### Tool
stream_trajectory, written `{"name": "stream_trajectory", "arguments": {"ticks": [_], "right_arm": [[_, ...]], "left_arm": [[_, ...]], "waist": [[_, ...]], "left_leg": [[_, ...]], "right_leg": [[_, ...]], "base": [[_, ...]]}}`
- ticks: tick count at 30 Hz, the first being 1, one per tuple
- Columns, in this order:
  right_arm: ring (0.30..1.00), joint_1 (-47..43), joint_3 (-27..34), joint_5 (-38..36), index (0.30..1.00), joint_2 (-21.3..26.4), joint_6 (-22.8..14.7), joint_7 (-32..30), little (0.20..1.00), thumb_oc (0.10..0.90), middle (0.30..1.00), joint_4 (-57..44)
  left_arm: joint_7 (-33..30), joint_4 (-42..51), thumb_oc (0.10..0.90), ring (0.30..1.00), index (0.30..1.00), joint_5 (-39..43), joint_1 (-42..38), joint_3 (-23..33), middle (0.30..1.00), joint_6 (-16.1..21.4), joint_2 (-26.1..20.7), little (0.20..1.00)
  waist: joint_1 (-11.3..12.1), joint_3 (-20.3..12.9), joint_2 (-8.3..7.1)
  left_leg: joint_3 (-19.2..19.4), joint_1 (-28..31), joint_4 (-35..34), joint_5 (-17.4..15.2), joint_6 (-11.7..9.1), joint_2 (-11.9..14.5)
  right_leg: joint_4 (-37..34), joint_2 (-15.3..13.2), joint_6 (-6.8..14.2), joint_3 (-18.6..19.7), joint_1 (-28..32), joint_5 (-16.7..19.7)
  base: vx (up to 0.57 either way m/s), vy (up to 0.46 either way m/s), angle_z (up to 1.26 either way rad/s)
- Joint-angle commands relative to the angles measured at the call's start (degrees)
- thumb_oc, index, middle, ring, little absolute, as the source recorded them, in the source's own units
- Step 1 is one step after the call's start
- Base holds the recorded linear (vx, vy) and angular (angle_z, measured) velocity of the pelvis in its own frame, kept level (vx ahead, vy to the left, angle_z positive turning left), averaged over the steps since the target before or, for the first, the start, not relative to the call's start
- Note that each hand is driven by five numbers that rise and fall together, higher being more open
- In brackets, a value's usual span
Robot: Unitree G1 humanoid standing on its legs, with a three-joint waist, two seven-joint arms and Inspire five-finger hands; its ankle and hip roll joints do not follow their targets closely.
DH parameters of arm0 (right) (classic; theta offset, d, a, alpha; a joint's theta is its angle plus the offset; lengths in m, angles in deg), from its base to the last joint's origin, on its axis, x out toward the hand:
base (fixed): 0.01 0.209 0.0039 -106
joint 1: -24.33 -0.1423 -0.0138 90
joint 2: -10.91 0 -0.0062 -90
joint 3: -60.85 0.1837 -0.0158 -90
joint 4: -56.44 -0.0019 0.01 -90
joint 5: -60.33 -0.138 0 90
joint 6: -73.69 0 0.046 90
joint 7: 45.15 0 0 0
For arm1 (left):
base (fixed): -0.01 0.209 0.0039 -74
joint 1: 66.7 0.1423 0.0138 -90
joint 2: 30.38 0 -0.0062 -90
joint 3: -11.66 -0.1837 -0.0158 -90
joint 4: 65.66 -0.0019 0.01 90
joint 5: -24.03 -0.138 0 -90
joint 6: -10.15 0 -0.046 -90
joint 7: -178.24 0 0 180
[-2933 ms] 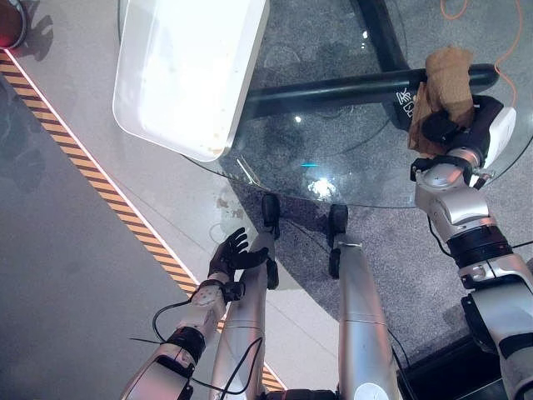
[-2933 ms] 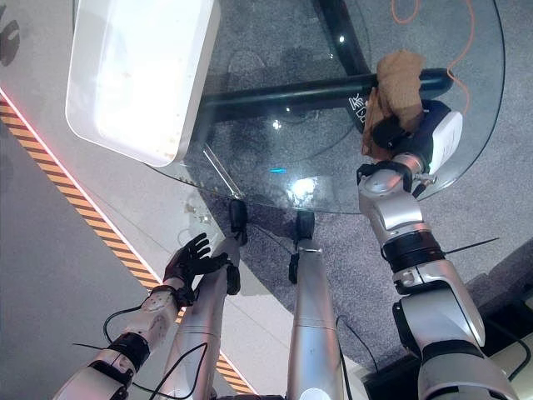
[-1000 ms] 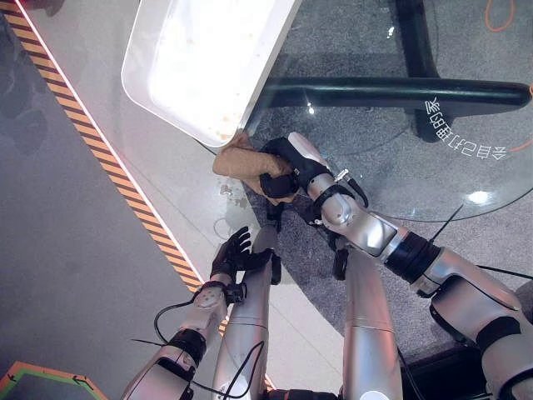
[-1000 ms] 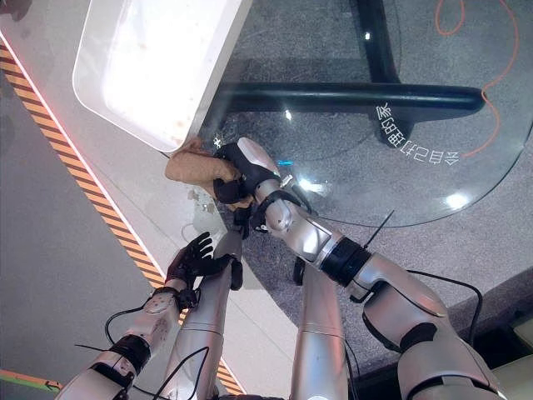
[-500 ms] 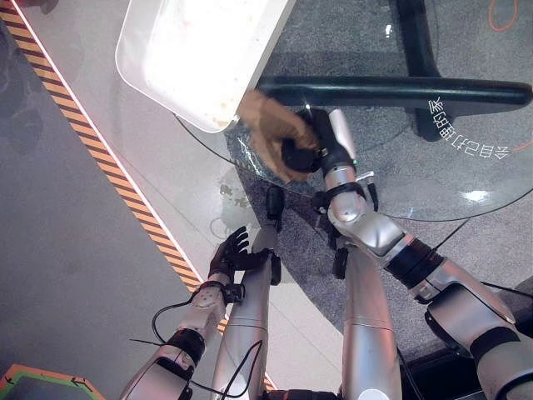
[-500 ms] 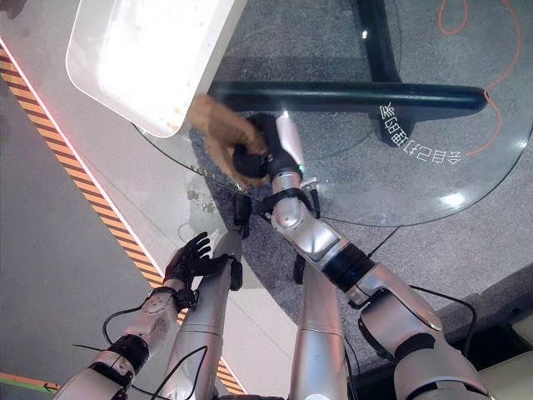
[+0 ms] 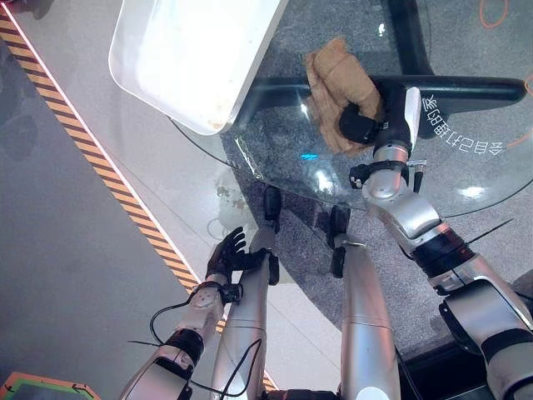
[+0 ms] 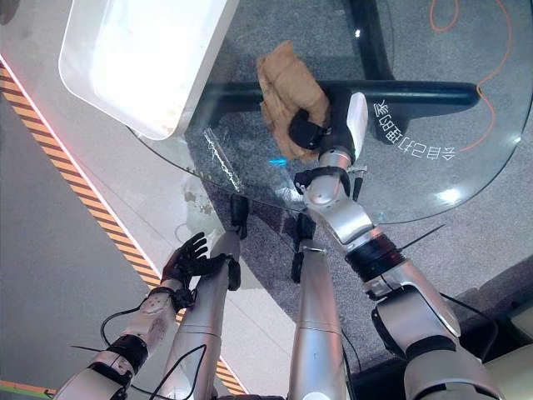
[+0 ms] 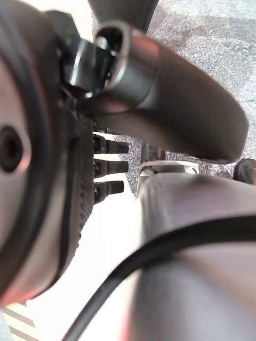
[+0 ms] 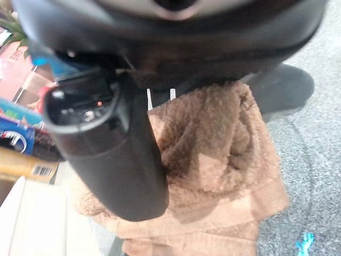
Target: Wipe the table with a cloth and put it in the basket.
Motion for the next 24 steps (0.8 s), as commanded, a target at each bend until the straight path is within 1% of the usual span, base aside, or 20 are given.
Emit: {"name": "stream_trajectory", "arguments": {"ticks": [1, 4, 9, 12, 14, 17, 24], "right_arm": [[0.3, -0.44, 6.63, -2.22, 0.3, 6.59, -0.42, -5.11, 0.2, 0.1, 0.3, 2.3], [0.3, 0.28, 9.86, -3.53, 0.3, 8.16, -1.81, -6.23, 0.2, 0.1, 0.3, 3.78], [0.3, 3.05, 14.94, -5.17, 0.3, 9.72, -6.08, -9.59, 0.2, 0.1, 0.3, 5.19], [0.3, 4.01, 16.84, -5.33, 0.3, 9.78, -8.36, -11.53, 0.2, 0.1, 0.3, 5.77], [0.3, 4.6, 18.38, -5.84, 0.3, 9.8, -10.54, -13.66, 0.2, 0.1, 0.3, 6.69], [0.3, 5.48, 21.22, -5.29, 0.3, 9.8, -13.21, -16.9, 0.2, 0.1, 0.3, 7.69], [0.3, 6.47, 24.22, -5.78, 0.3, 9.93, -14.66, -20.98, 0.2, 0.1, 0.3, 8.29]], "left_arm": [[1.24, -0.98, 0.8, 0.9, 0.9, -0.92, 5.81, 0.61, 0.9, 2.33, -1.46, 0.9], [1.21, -0.58, 0.8, 0.9, 0.9, -0.57, 6.06, 0.72, 0.9, 2.12, -2.01, 0.9], [1.04, 0.25, 0.8, 0.9, 0.9, -0.27, 6.41, 1.16, 0.9, 1.75, -2.5, 0.9], [1.36, 0.28, 0.8, 0.9, 0.9, -0.13, 6.47, 1.62, 0.9, 1.81, -2.73, 0.9], [1.82, -0.09, 0.8, 0.9, 0.9, -0.06, 6.57, 2.32, 0.9, 2.23, -2.71, 0.9], [2.07, -0.29, 0.8, 0.9, 0.9, 0.42, 6.27, 2.85, 0.9, 2.2, -2.39, 0.9], [1.83, 0.23, 0.8, 0.9, 0.9, 1.07, 5.82, 2.75, 0.9, 1.27, -2.19, 0.9]], "waist": [[0.22, -0.59, 1.21], [0.05, -0.59, 1.24], [-0.56, -0.59, 1.29], [-0.88, -0.59, 1.15], [-1.18, -0.59, 1.02], [-1.62, -0.59, 1.21], [-1.9, -0.59, 1.7]], "left_leg": [[2.57, -0.83, 6.72, -8.4, 1.14, -0.61], [2.7, -0.72, 6.6, -8.49, 1.13, -0.44], [3.19, -0.35, 6.0, -8.51, 1.31, -0.25], [3.69, 0.01, 5.62, -8.57, 1.35, -0.03], [4.16, 0.12, 5.41, -8.61, 1.3, 0.23], [4.7, 0.36, 4.94, -8.48, 1.25, 0.51], [4.72, 0.79, 3.98, -8.14, 1.22, 0.52]], "right_leg": [[-10.09, 1.63, 4.98, 7.34, -3.63, 10.27], [-10.21, 1.46, 5.01, 7.11, -3.47, 10.2], [-11.07, 1.33, 5.15, 6.79, -3.11, 10.41], [-11.98, 1.16, 5.27, 6.51, -2.75, 10.74], [-12.54, 0.98, 5.4, 6.23, -2.64, 11.02], [-12.65, 0.84, 5.47, 6.14, -2.6, 11.01], [-13.09, 1.09, 5.56, 6.51, -2.29, 10.84]], "base": [[0.0, 0.0, 0.0], [0.0, 0.0, 0.0], [0.0, -0.003, -0.01], [-0.02, -0.011, -0.09], [-0.02, 0.001, -0.17], [-0.01, 0.025, -0.14], [0.0, 0.008, -0.05]]}}
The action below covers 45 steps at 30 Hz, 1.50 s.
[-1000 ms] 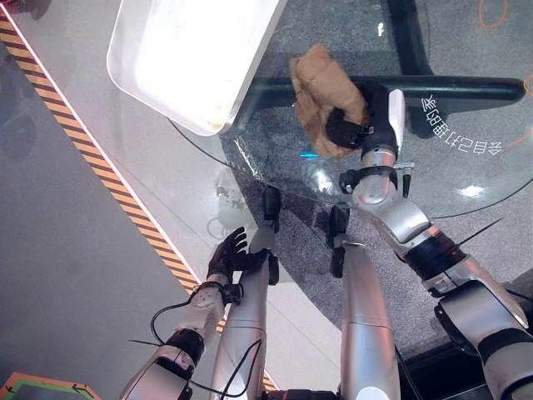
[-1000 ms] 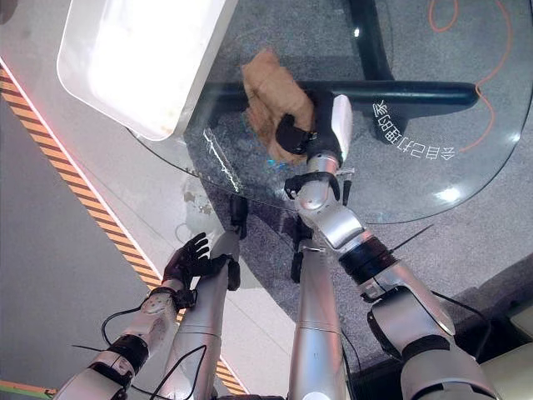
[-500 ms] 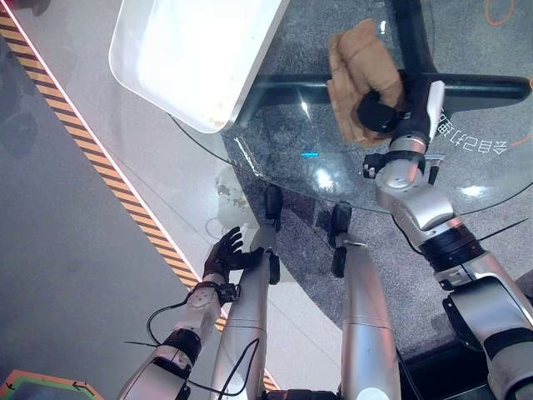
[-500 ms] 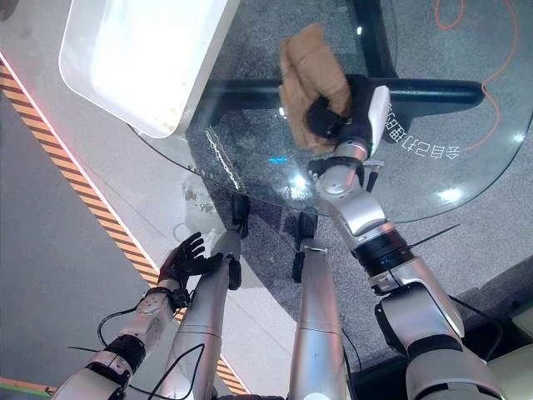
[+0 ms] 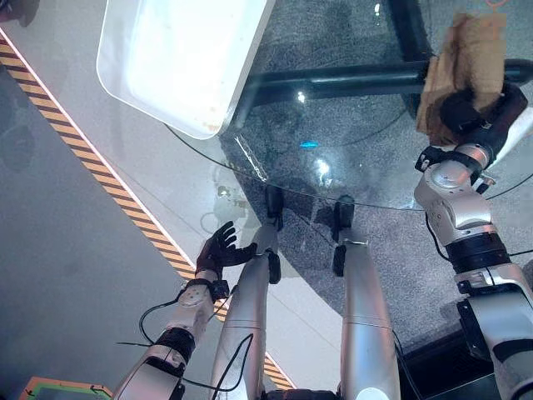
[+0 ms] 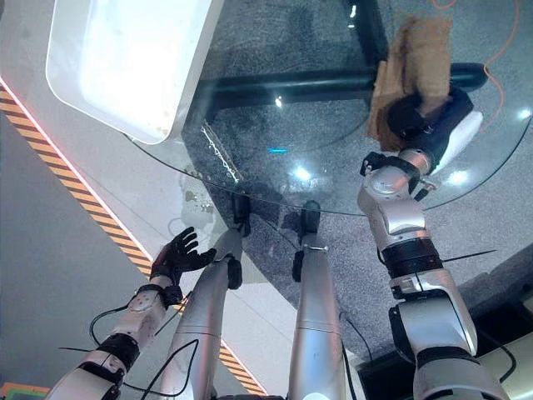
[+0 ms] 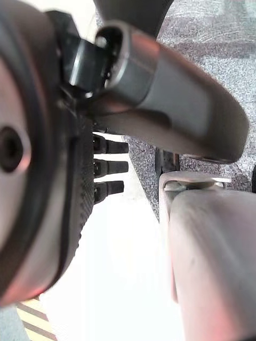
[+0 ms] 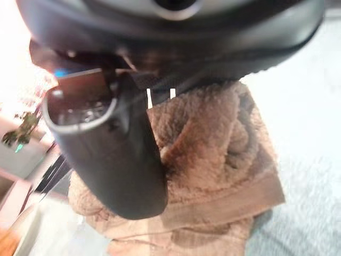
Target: Wipe the table with a cloth and put it in the basket.
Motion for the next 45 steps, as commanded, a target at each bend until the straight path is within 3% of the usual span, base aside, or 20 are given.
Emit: {"name": "stream_trajectory", "arguments": {"ticks": [1, 12, 17, 23, 30, 45], "right_arm": [[0.3, 2.07, 5.4, 0.25, 0.3, 6.87, -4.1, -7.65, 0.2, 0.1, 0.3, -1.3], [0.3, 0.4, 3.33, 3.2, 0.3, 6.39, -4.54, -3.31, 0.2, 0.1, 0.3, -3.35], [0.3, -0.18, 0.95, 7.98, 0.3, 5.78, -3.66, 7.32, 0.2, 0.1, 0.3, -8.42], [0.3, -0.81, -6.57, 12.3, 0.3, 3.97, 2.07, 22.89, 0.2, 0.1, 0.3, -16.46], [0.3, -0.41, -16.77, 8.58, 0.3, 0.62, 4.43, 31.98, 0.2, 0.1, 0.3, -18.74], [0.3, -0.86, -28.21, 4.06, 0.3, -1.33, 6.89, 42.01, 0.2, 0.1, 0.3, -15.31]], "left_arm": [[-0.12, -0.43, 0.8, 0.9, 0.9, 1.11, 5.56, -0.2, 0.9, 0.42, 0.24, 0.9], [1.13, -0.34, 0.8, 0.9, 0.9, 1.66, 6.03, 0.01, 0.9, 0.56, 0.98, 0.9], [1.15, 0.75, 0.8, 0.9, 0.9, 1.35, 6.62, 0.06, 0.9, 0.16, 1.16, 0.9], [0.98, 1.88, 0.8, 0.9, 0.9, -0.24, 7.3, 1.24, 0.9, -0.53, 1.73, 0.9], [0.74, 1.45, 0.8, 0.9, 0.9, -0.9, 7.36, 1.15, 0.9, 0.4, 1.57, 0.9], [0.76, 1.07, 0.8, 0.9, 0.9, -1.52, 6.64, -0.44, 0.9, 0.38, -0.25, 0.9]], "waist": [[-1.51, -0.83, 2.29], [-1.47, -0.83, 3.5], [-1.36, -0.83, 3.59], [-1.28, -0.83, 3.15], [-0.78, -0.83, 2.62], [0.63, -0.83, 1.93]], "left_leg": [[-0.03, 1.04, 4.13, -7.83, -0.72, 0.42], [-0.14, 1.93, 3.46, -7.35, -0.99, 0.19], [-0.21, 1.81, 3.67, -7.17, -1.13, 0.2], [-0.17, 2.01, 3.73, -6.88, -1.3, 0.13], [-0.18, 1.01, 4.32, -6.82, -1.37, 0.14], [-1.28, 1.32, 6.15, -8.76, -1.91, 0.04]], "right_leg": [[-10.3, 1.06, 2.95, 2.2, -1.23, 8.85], [-11.45, 0.86, 2.53, 2.2, -0.16, 8.53], [-11.07, 0.9, 2.39, 2.44, -0.22, 8.37], [-10.65, 1.07, 2.1, 2.42, -0.17, 8.17], [-9.42, 1.16, 1.56, 2.2, -1.18, 7.5], [-7.45, 0.94, 1.72, 1.97, -0.42, 5.4]], "base": [[0.0, 0.013, -0.07], [0.0, 0.014, -0.01], [0.0, 0.0, 0.0], [0.0, 0.003, -0.01], [0.0, 0.0, 0.0], [0.01, -0.028, 0.06]]}}
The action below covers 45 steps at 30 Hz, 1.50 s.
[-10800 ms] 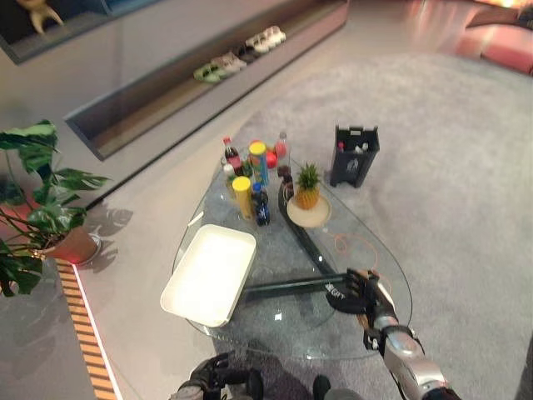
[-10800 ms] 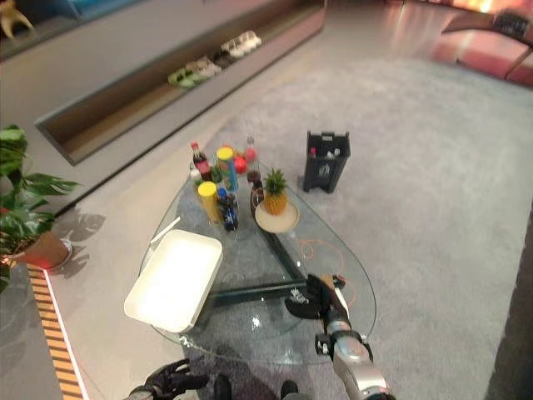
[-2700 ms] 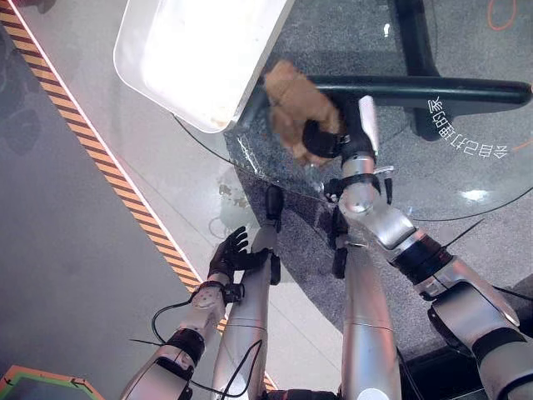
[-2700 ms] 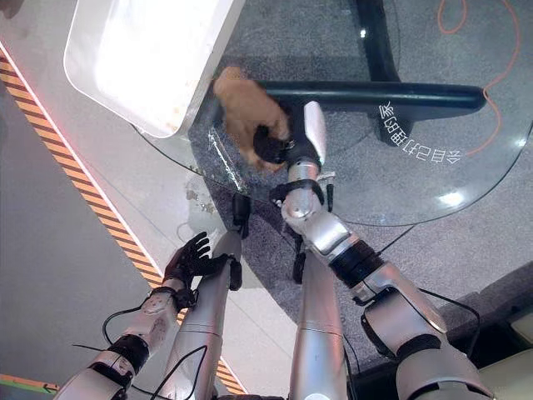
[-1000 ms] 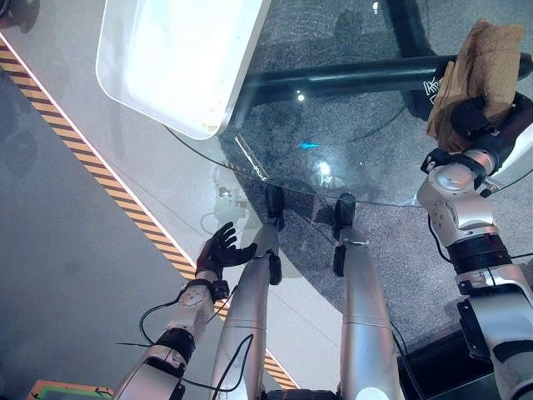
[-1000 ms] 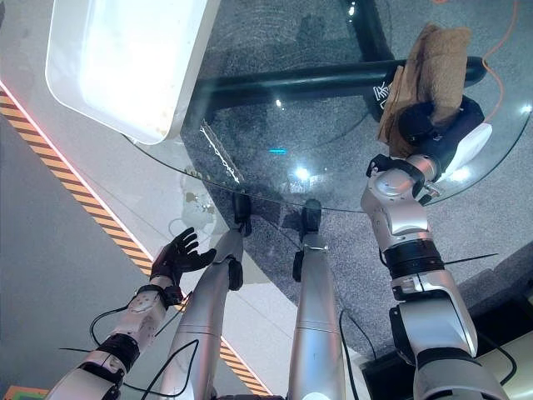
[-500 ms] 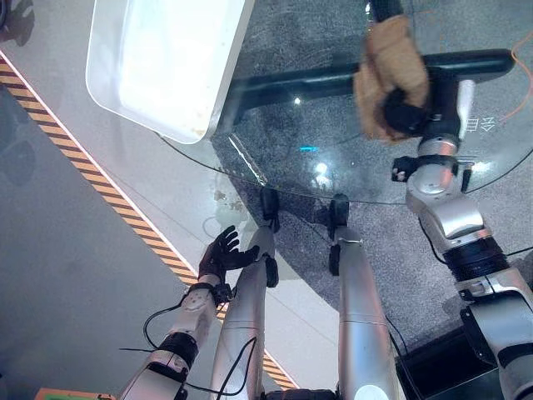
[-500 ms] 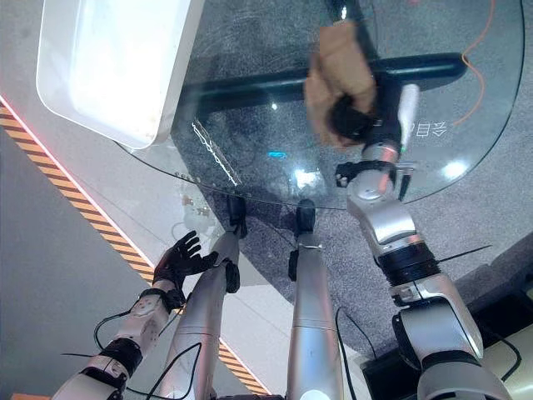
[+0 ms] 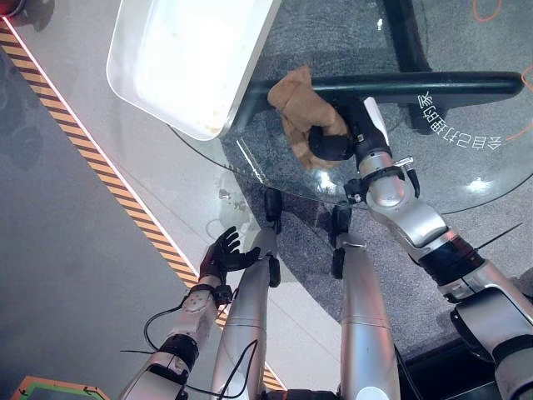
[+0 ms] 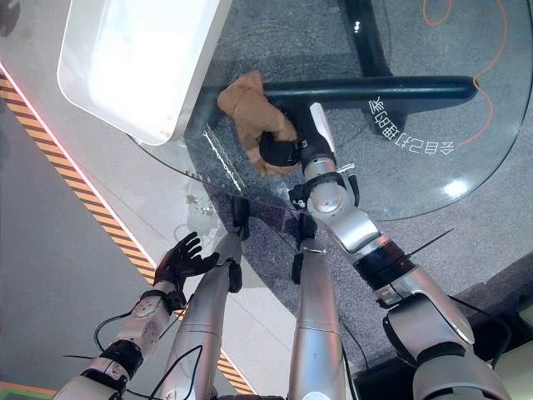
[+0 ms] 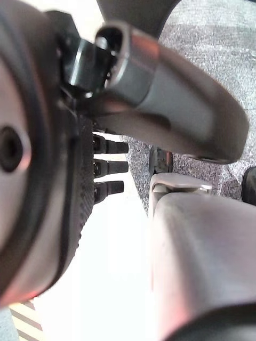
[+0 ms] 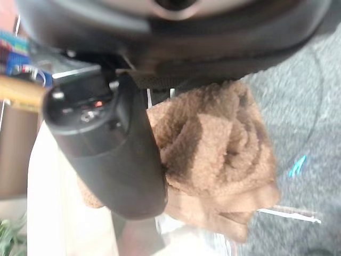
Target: Wipe the table with a cloth and put it in the basket.
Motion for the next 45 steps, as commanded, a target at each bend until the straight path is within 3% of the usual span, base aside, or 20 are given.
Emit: {"name": "stream_trajectory", "arguments": {"ticks": [1, 9, 14, 19, 20, 22, 26, 32, 40, 45], "right_arm": [[0.3, 1.15, -4.16, -2.63, 0.3, -0.39, -0.16, 4.58, 0.2, 0.1, 0.3, -1.02], [0.3, -0.26, -7.2, -4.91, 0.3, -0.13, -1.18, 8.52, 0.2, 0.1, 0.3, 0.07], [0.3, 0.66, -6.68, -7.09, 0.3, -0.02, -3.95, 9.79, 0.2, 0.1, 0.3, -0.03], [0.3, 2.69, -4.7, -8.38, 0.3, 0.32, -6.5, 8.45, 0.2, 0.1, 0.3, -0.47], [0.3, 2.63, -3.84, -8.35, 0.3, 0.52, -6.75, 8.32, 0.2, 0.1, 0.3, -0.79], [0.3, 3.58, -2.77, -8.51, 0.3, 0.76, -7.28, 7.81, 0.2, 0.1, 0.3, -1.28], [0.3, 7.04, 1.29, -8.44, 0.3, 1.66, -8.39, 7.11, 0.2, 0.1, 0.3, -4.14], [0.3, 13.77, 7.42, -8.94, 0.3, 0.87, -13.01, 8.69, 0.2, 0.1, 0.3, -9.88], [0.3, 21.52, 14.22, -13.3, 0.3, -0.89, -20.12, 15.57, 0.2, 0.1, 0.3, -17.85], [0.3, 26.05, 19.02, -15.22, 0.3, -1.49, -24.08, 19.06, 0.2, 0.1, 0.3, -22.0]], "left_arm": [[0.44, -0.61, 0.8, 0.9, 0.9, -1.33, 4.28, -1.03, 0.9, 0.67, -1.44, 0.9], [0.09, 0.15, 0.8, 0.9, 0.9, 1.79, 3.43, -0.02, 0.9, 2.54, -2.49, 0.9], [1.32, 1.39, 0.8, 0.9, 0.9, 6.63, 3.8, 1.9, 0.9, 3.68, -3.56, 0.9], [5.47, 2.7, 0.8, 0.9, 0.9, 12.95, 4.5, 4.27, 0.9, 3.83, -4.19, 0.9], [6.9, 3.42, 0.8, 0.9, 0.9, 13.99, 4.18, 5.0, 0.9, 3.84, -4.31, 0.9], [8.49, 4.52, 0.8, 0.9, 0.9, 14.91, 4.72, 5.29, 0.9, 4.02, -4.35, 0.9], [15.06, 8.51, 0.8, 0.9, 0.9, 19.5, 7.12, 5.83, 0.9, 5.0, -4.1, 0.9], [21.61, 14.5, 0.8, 0.9, 0.9, 25.31, 10.29, 6.24, 0.9, 3.42, -3.11, 0.9], [25.09, 17.69, 0.8, 0.9, 0.9, 27.0, 14.16, 7.24, 0.9, -0.36, -3.31, 0.9], [33.74, 20.6, 0.8, 0.9, 0.9, 32.4, 17.31, 8.18, 0.9, -4.86, -3.52, 0.9]], "waist": [[0.44, -0.63, 1.54], [0.86, -0.63, 1.1], [0.95, -0.63, 0.99], [0.68, -0.63, 0.76], [0.65, -0.63, 0.71], [0.59, -0.63, 0.65], [0.43, -0.63, 0.49], [-0.22, -0.63, 0.46], [-1.55, -0.63, 0.29], [-2.48, -0.63, 0.39]], "left_leg": [[0.95, -1.27, 9.68, -10.4, -1.25, -0.65], [0.31, -1.22, 9.91, -10.4, -1.41, -0.77], [-0.26, -0.01, 9.08, -9.99, -1.54, -0.87], [-0.55, 1.6, 8.56, -9.93, -1.56, -0.89], [-0.32, 0.41, 8.22, -8.35, -1.34, -0.85], [-0.37, 0.91, 8.05, -8.32, -1.34, -0.83], [-0.53, 2.76, 7.17, -8.15, -1.26, -0.9], [-0.7, 5.58, 5.93, -7.89, -1.05, -1.03], [-0.17, 9.11, 4.98, -7.96, -0.89, -0.81], [0.53, 11.15, 4.5, -8.21, -0.89, -0.44]], "right_leg": [[-8.44, 0.66, 3.63, 4.88, -2.34, 6.29], [-7.89, 0.97, 3.57, 4.82, -2.29, 6.02], [-7.92, 1.59, 3.52, 4.85, -1.21, 5.81], [-8.14, 2.16, 3.5, 4.95, 0.33, 5.64], [-8.77, 2.25, 3.25, 4.87, -0.72, 7.31], [-8.91, 2.4, 3.23, 4.87, -0.17, 7.32], [-9.66, 2.98, 3.16, 4.83, 1.71, 7.5], [-10.83, 3.55, 2.9, 4.56, 4.73, 7.51], [-12.17, 3.73, 2.36, 3.83, 8.61, 7.18], [-13.18, 3.48, 2.24, 3.54, 10.94, 7.16]], "base": [[0.0, -0.048, 0.01], [-0.01, -0.045, 0.01], [-0.02, -0.037, 0.02], [-0.02, -0.02, 0.06], [-0.07, -0.014, 0.08], [-0.04, -0.017, 0.08], [-0.01, -0.005, 0.01], [-0.01, -0.005, 0.0], [-0.01, -0.002, -0.01], [-0.01, 0.01, -0.02]]}}
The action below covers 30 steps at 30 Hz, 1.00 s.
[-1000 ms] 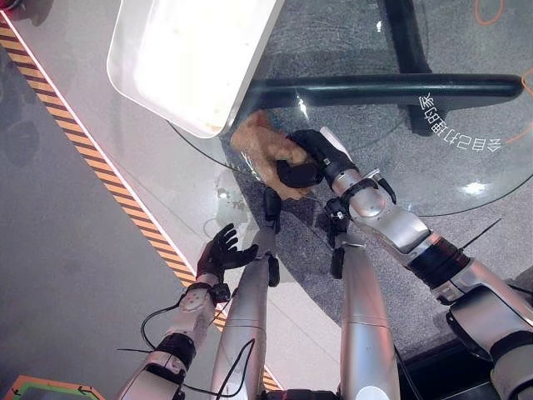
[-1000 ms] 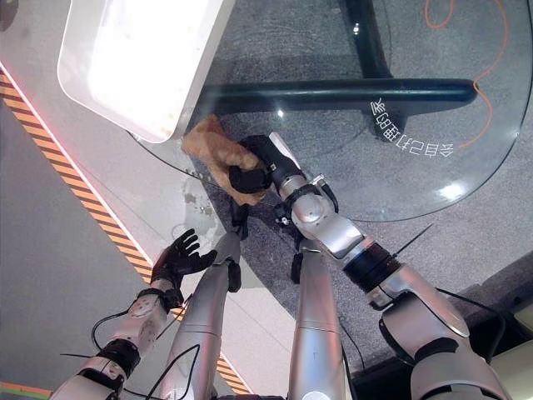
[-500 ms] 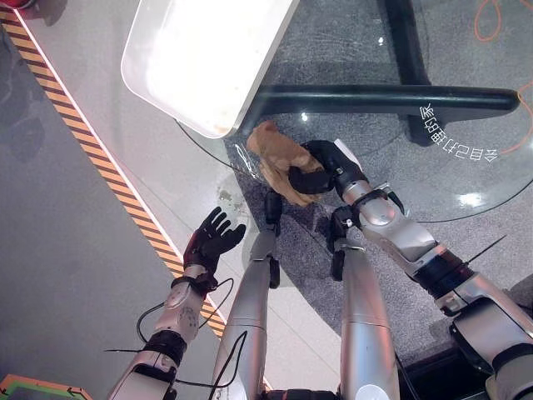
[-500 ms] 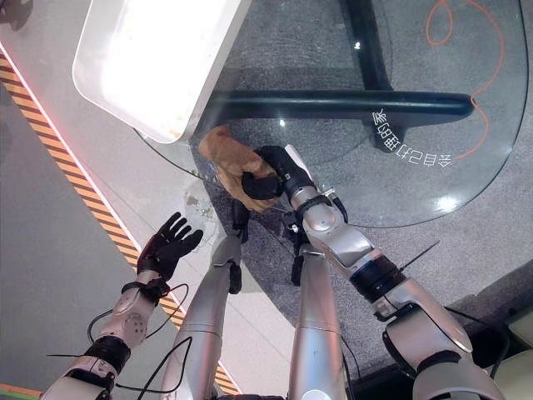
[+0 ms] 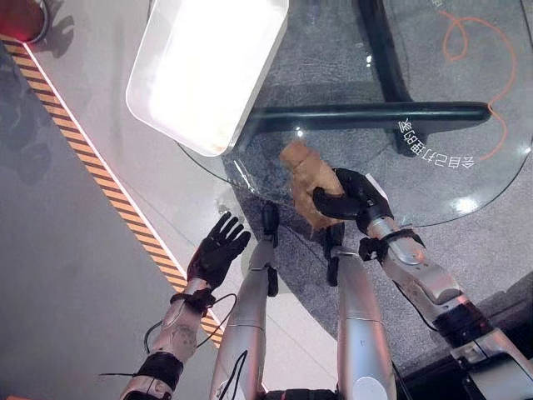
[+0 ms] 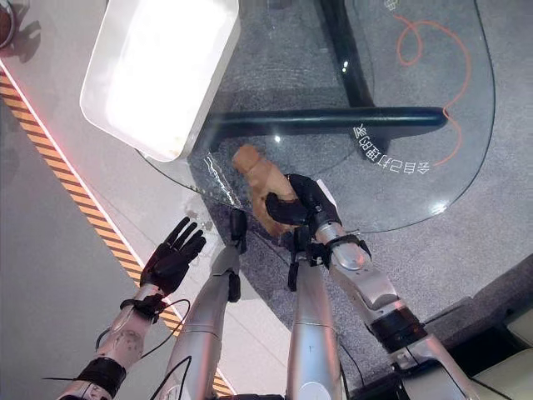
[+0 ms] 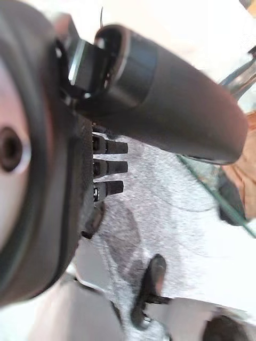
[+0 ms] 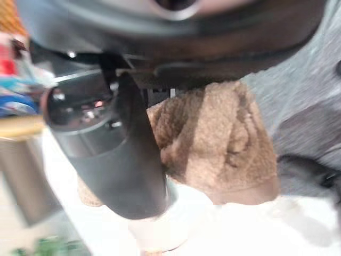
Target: Wipe the table with a cloth and put it in the basket.
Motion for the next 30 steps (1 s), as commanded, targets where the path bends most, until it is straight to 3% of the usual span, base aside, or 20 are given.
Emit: {"name": "stream_trajectory", "arguments": {"ticks": [1, 6, 11, 15, 22, 30], "right_arm": [[0.3, -1.25, 5.58, -2.9, 0.3, -1.71, -11.7, 6.06, 0.2, 0.1, 0.3, -14.14], [0.3, 1.47, 8.8, -3.99, 0.3, -2.69, -14.2, 8.68, 0.2, 0.1, 0.3, -17.61], [0.3, 1.96, 10.19, -7.54, 0.3, -3.25, -16.36, 15.2, 0.2, 0.1, 0.3, -22.23], [0.3, 1.36, 8.68, -5.96, 0.3, -3.23, -15.01, 17.88, 0.2, 0.1, 0.3, -25.01], [0.3, -0.42, 5.04, -5.5, 0.3, -2.71, -13.22, 19.16, 0.2, 0.1, 0.3, -24.89], [0.3, -2.49, -0.2, -4.22, 0.3, -2.93, -10.38, 22.38, 0.2, 0.1, 0.3, -24.51]], "left_arm": [[9.69, 5.49, 0.8, 0.9, 0.9, 5.37, 6.98, 1.64, 0.9, -2.29, -0.58, 0.9], [14.12, 8.25, 0.8, 0.9, 0.9, 8.91, 9.23, 1.7, 0.9, -4.03, -0.39, 0.9], [19.36, 12.17, 0.8, 0.9, 0.9, 12.98, 9.82, 1.33, 0.9, -6.08, -0.85, 0.9], [23.24, 16.59, 0.8, 0.9, 0.9, 16.27, 8.71, 0.1, 0.9, -7.17, -1.01, 0.9], [23.05, 22.89, 0.8, 0.9, 0.9, 19.04, 5.57, -2.28, 0.9, -7.04, -1.81, 0.9], [20.16, 26.67, 0.8, 0.9, 0.9, 22.92, 1.22, -3.88, 0.9, -9.77, -2.23, 0.9]], "waist": [[-0.64, -0.91, 0.86], [-1.37, -0.91, 1.21], [-1.86, -0.91, 1.5], [-2.04, -0.91, 1.41], [-1.88, -0.91, 0.92], [-1.6, -0.91, -0.24]], "left_leg": [[2.05, 2.31, 7.74, -8.45, -0.7, -0.23], [2.71, 3.38, 7.13, -8.44, -0.54, -0.15], [3.25, 3.67, 7.11, -8.36, -0.47, 0.13], [3.55, 3.09, 7.35, -8.26, -0.47, 0.41], [3.87, 2.28, 7.2, -7.88, -0.31, 0.88], [3.41, 2.19, 8.76, -9.28, -0.58, 1.38]], "right_leg": [[-11.21, 3.32, 2.48, 4.81, 2.06, 7.6], [-11.9, 3.32, 2.33, 4.71, 3.22, 7.68], [-11.93, 3.06, 2.14, 4.54, 3.54, 7.7], [-11.94, 2.69, 2.07, 4.46, 3.07, 7.86], [-11.68, 2.37, 1.93, 4.13, 2.34, 8.01], [-10.12, 1.79, 2.17, 3.74, 2.47, 6.63]], "base": [[0.0, 0.0, 0.0], [0.0, 0.036, -0.03], [0.01, 0.033, -0.06], [0.0, 0.008, -0.04], [0.0, 0.0, 0.0], [0.02, -0.027, 0.0]]}}
